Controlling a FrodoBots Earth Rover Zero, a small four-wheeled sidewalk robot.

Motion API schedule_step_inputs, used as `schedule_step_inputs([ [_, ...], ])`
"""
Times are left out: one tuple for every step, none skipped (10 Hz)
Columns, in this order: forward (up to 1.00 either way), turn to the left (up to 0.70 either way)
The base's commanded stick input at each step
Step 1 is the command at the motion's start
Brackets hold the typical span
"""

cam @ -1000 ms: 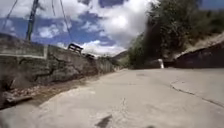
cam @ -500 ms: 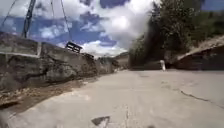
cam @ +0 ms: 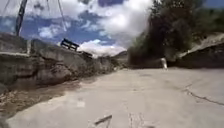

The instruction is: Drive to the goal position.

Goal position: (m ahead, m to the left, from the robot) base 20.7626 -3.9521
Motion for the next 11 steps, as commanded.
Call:
schedule_step_inputs([
  [0.7, 0.0],
  [0.7, 0.0],
  [0.7, 0.0],
  [0.7, 0.0],
  [0.7, 0.0],
  [0.7, 0.0],
  [0.7, 0.0],
  [0.7, 0.0],
  [0.7, 0.0],
  [0.7, 0.0],
  [0.7, 0.0],
])
